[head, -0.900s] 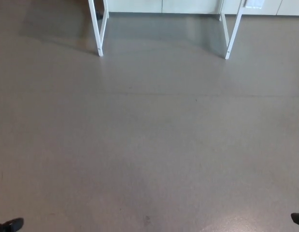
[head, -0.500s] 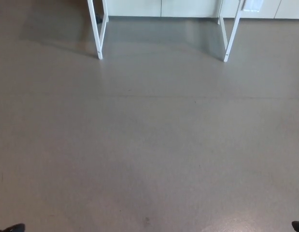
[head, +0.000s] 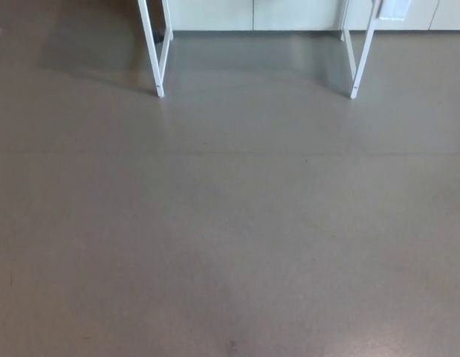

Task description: The robot walk towards a table in front and uses its left hand to pickup a tennis ball on the left side and put it in a container on the right hand side

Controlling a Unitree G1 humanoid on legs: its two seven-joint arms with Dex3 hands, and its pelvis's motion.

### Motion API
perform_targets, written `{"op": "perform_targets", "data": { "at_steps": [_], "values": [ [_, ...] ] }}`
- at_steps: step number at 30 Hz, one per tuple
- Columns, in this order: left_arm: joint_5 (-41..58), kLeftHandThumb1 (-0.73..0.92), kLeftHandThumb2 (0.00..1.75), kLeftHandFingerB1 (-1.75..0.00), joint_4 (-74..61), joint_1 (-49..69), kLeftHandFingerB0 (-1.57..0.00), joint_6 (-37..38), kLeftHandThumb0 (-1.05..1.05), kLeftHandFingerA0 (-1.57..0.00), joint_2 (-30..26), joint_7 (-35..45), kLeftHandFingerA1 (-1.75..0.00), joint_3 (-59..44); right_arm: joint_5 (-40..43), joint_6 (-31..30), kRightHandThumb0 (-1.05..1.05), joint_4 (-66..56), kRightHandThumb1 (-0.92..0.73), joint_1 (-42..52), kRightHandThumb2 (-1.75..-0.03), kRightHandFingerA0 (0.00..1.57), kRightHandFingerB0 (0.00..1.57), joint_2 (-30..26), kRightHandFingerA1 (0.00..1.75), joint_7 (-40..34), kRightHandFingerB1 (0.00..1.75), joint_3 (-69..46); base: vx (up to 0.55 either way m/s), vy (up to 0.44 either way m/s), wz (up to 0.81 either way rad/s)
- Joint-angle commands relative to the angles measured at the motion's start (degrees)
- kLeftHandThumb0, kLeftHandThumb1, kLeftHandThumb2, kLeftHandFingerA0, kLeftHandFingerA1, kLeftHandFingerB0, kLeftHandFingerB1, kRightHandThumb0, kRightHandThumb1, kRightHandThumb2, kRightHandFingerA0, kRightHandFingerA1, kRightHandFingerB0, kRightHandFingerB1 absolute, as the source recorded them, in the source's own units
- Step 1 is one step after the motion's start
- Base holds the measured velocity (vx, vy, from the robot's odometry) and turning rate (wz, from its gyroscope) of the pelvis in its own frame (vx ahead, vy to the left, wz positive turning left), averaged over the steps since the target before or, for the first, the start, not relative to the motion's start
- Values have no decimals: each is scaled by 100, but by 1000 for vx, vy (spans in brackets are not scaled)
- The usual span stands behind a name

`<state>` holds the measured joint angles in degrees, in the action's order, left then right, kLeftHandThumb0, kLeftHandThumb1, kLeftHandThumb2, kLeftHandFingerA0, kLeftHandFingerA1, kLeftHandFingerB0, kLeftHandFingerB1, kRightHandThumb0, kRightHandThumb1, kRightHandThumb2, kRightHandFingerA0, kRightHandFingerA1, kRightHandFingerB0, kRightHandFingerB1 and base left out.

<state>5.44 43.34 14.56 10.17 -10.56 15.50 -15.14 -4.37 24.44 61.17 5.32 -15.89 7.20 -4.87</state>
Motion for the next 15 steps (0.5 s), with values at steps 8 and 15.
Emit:
{"op": "perform_targets", "data": {
  "at_steps": [8,15],
  "values": [
    [57,54,57,-39,145,96,-44,333,-15,-55,-81,56,-53,42,-80,290,-20,199,-41,64,-87,53,22,-79,71,-65,53,111,128,280,-21],
    [68,52,58,-40,273,80,-42,434,-16,-55,-105,74,-55,74,-19,305,-19,205,-40,79,-87,54,22,-61,72,-52,53,98,202,181,5]
  ]
}}
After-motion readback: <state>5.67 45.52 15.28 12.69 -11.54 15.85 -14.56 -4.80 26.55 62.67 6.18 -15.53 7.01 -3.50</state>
